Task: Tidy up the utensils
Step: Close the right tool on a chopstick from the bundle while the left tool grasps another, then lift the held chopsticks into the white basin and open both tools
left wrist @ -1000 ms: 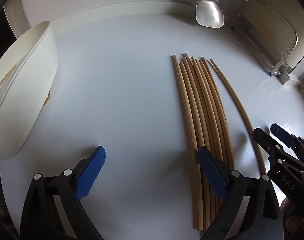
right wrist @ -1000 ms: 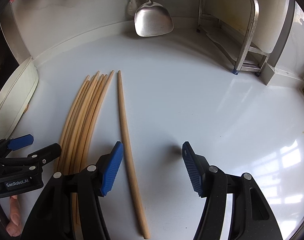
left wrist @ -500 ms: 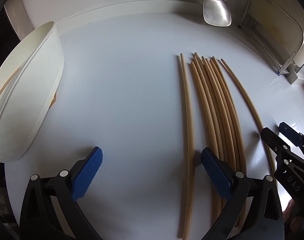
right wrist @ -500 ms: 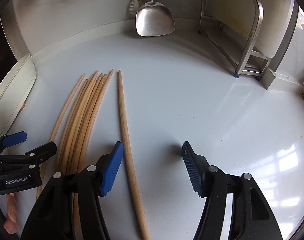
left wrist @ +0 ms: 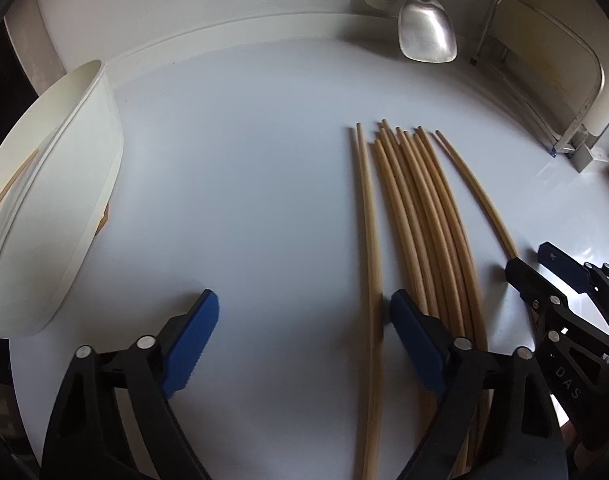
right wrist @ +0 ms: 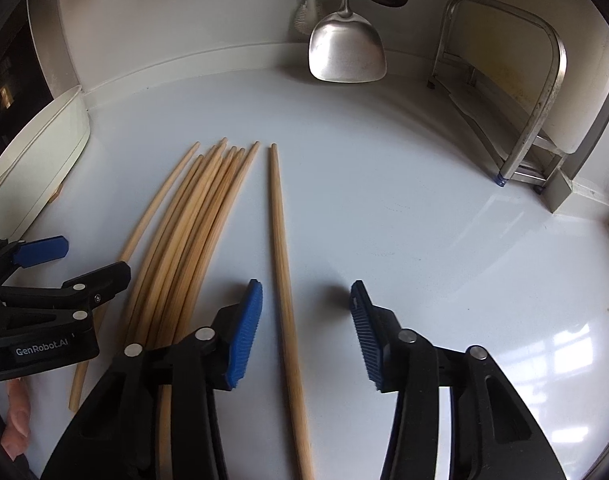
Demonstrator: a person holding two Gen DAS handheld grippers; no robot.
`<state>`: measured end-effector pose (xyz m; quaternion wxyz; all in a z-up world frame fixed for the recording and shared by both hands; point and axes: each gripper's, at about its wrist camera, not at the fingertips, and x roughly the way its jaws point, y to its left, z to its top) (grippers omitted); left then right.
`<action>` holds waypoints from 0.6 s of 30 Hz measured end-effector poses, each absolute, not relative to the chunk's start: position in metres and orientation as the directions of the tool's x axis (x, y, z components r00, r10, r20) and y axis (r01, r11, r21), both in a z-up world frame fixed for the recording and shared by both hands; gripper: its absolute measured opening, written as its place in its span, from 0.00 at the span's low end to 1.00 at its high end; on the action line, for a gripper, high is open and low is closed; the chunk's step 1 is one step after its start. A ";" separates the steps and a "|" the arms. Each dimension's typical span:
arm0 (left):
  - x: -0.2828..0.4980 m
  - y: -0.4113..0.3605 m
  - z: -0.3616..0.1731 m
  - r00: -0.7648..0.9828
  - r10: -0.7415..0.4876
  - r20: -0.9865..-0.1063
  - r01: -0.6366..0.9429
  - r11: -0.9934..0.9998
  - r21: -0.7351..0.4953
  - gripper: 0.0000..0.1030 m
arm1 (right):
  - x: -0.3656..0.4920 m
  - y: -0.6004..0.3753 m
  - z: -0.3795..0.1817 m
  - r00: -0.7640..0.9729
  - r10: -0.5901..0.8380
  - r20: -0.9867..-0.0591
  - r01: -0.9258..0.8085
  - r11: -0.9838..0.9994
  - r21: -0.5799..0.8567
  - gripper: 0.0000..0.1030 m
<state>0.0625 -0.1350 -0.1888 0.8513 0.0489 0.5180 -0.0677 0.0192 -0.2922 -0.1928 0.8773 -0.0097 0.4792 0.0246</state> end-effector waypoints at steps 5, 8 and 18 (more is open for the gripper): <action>0.050 -0.146 -0.184 0.460 -0.094 -0.883 0.214 0.977 0.008 0.34 | 0.016 -0.285 -0.193 0.534 0.029 -0.845 -0.072 0.997 -0.012 0.07; 0.046 -0.148 -0.182 0.458 -0.098 -0.884 0.221 0.975 0.007 0.07 | 0.016 -0.287 -0.193 0.536 0.034 -0.844 -0.067 0.998 -0.002 0.07; 0.041 -0.137 -0.172 0.428 -0.119 -0.896 0.186 0.982 -0.042 0.07 | 0.010 -0.296 -0.178 0.530 0.092 -0.843 -0.039 0.996 0.084 0.06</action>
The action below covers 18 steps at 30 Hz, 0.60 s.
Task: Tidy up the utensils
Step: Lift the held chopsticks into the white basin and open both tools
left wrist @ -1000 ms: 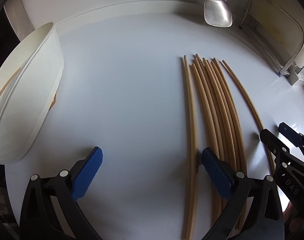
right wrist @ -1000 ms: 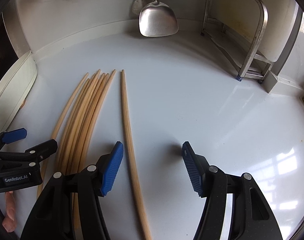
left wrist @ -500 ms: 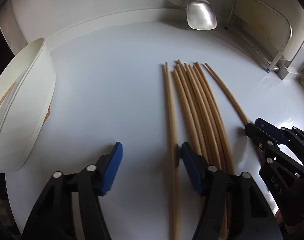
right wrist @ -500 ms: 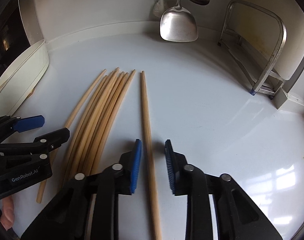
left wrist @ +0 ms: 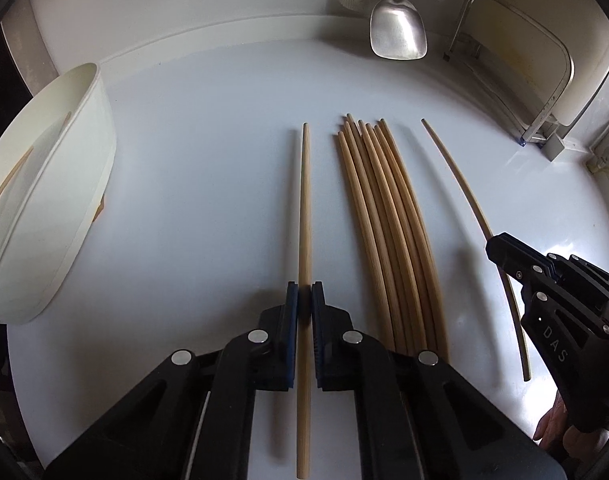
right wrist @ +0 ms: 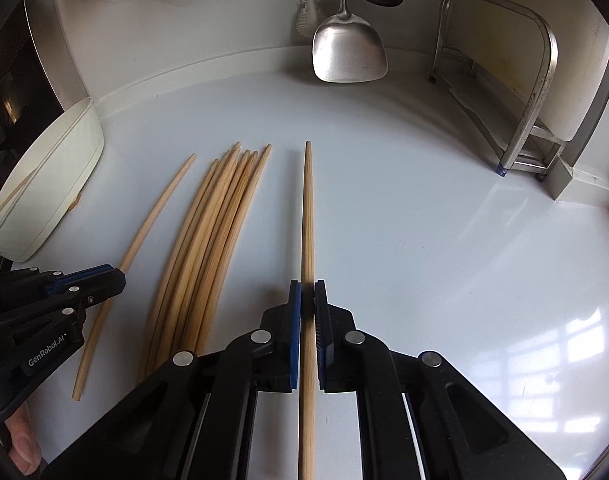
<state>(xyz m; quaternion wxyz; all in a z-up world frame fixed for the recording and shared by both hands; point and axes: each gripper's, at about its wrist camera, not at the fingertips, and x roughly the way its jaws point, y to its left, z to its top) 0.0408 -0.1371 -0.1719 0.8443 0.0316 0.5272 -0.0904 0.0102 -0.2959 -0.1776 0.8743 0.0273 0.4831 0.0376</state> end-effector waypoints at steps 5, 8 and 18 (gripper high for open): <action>0.029 -0.125 -0.140 0.434 -0.135 -0.891 0.159 0.985 -0.072 0.07 | 0.007 -0.293 -0.146 0.547 0.143 -0.825 -0.065 0.990 0.128 0.06; 0.021 -0.112 -0.113 0.461 -0.123 -0.879 0.127 0.989 -0.072 0.07 | 0.008 -0.286 -0.122 0.560 0.190 -0.806 -0.095 0.982 0.165 0.06; 0.018 0.014 -0.031 0.567 0.026 -0.823 -0.098 0.994 -0.037 0.07 | 0.032 -0.204 -0.049 0.563 0.349 -0.749 -0.272 0.934 0.231 0.06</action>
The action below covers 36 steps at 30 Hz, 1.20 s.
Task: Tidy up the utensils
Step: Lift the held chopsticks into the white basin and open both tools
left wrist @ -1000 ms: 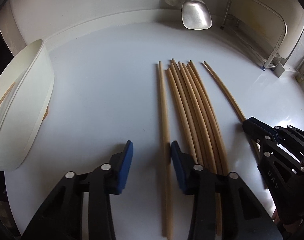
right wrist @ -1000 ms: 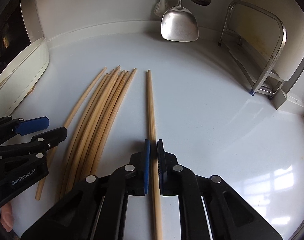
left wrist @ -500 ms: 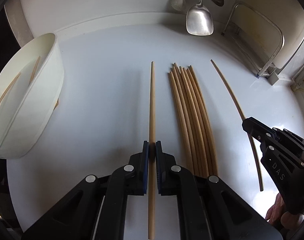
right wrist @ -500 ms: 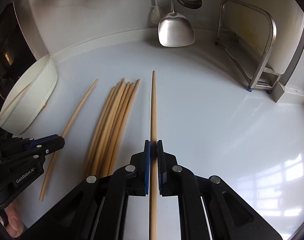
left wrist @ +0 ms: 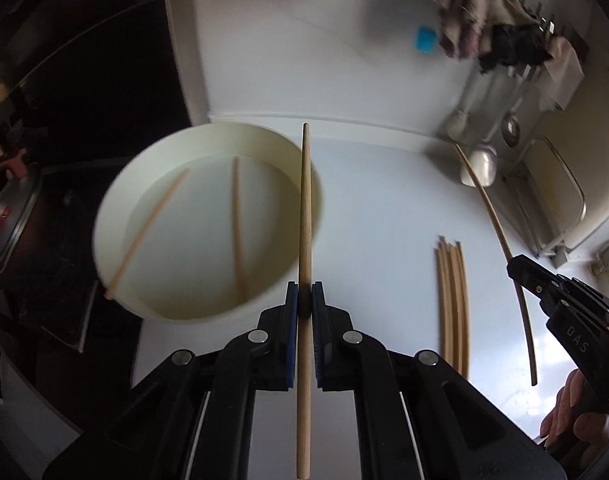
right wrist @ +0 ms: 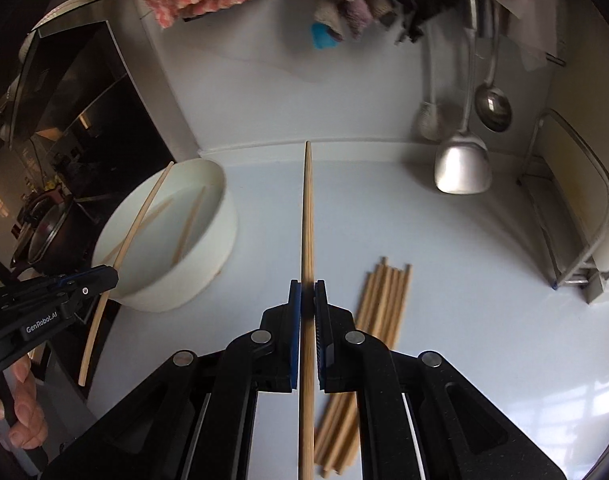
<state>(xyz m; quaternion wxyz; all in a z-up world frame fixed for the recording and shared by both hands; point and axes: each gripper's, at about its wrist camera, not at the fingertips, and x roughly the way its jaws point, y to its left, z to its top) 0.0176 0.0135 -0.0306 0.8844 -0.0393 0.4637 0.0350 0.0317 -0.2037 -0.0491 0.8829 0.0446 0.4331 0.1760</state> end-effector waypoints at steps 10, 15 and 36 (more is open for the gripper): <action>0.060 0.145 -0.038 0.532 0.078 -0.843 -0.152 0.988 -0.004 0.07 | 0.073 -0.056 -0.039 0.503 0.434 -0.747 -0.344 0.894 0.287 0.06; 0.094 0.171 -0.063 0.485 0.011 -0.874 -0.094 0.995 -0.040 0.07 | 0.095 -0.001 -0.054 0.475 0.420 -0.773 -0.322 0.901 0.291 0.06; 0.142 0.190 -0.121 0.406 -0.090 -0.910 0.027 0.996 -0.086 0.08 | 0.150 0.050 -0.118 0.377 0.316 -0.871 -0.200 0.946 0.256 0.06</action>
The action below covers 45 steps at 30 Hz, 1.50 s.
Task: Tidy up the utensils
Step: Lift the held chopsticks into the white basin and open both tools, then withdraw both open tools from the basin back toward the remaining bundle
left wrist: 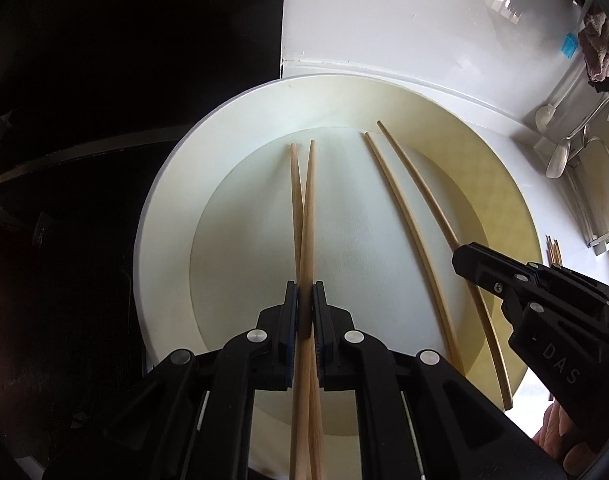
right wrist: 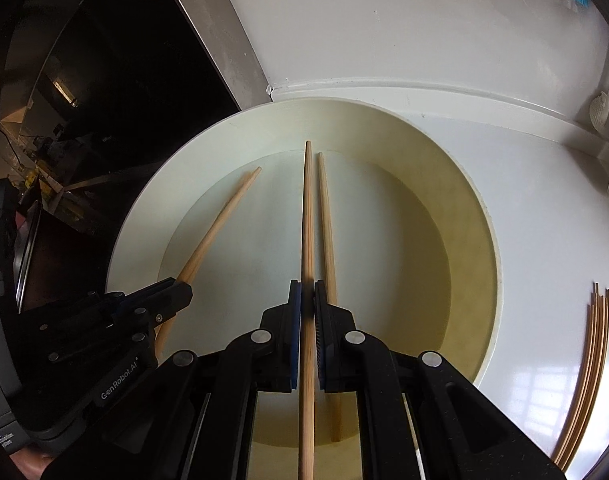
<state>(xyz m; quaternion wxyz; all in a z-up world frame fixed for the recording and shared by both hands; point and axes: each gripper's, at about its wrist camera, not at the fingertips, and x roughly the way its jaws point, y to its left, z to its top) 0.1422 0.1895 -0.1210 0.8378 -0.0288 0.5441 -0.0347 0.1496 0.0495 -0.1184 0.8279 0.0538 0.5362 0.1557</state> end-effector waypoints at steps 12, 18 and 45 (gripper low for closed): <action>0.148 0.200 -0.111 0.434 -0.049 -0.900 -0.024 0.998 -0.066 0.40 | 0.153 0.044 -0.116 0.405 0.281 -0.870 -0.167 0.958 0.233 0.25; 0.142 0.210 -0.089 0.488 -0.034 -0.872 -0.052 0.996 -0.068 0.65 | 0.148 0.036 -0.107 0.424 0.277 -0.862 -0.154 0.960 0.233 0.28; 0.083 0.175 -0.050 0.527 -0.043 -0.849 0.025 0.999 -0.035 0.88 | 0.057 -0.009 -0.063 0.485 0.225 -0.845 -0.074 0.973 0.217 0.50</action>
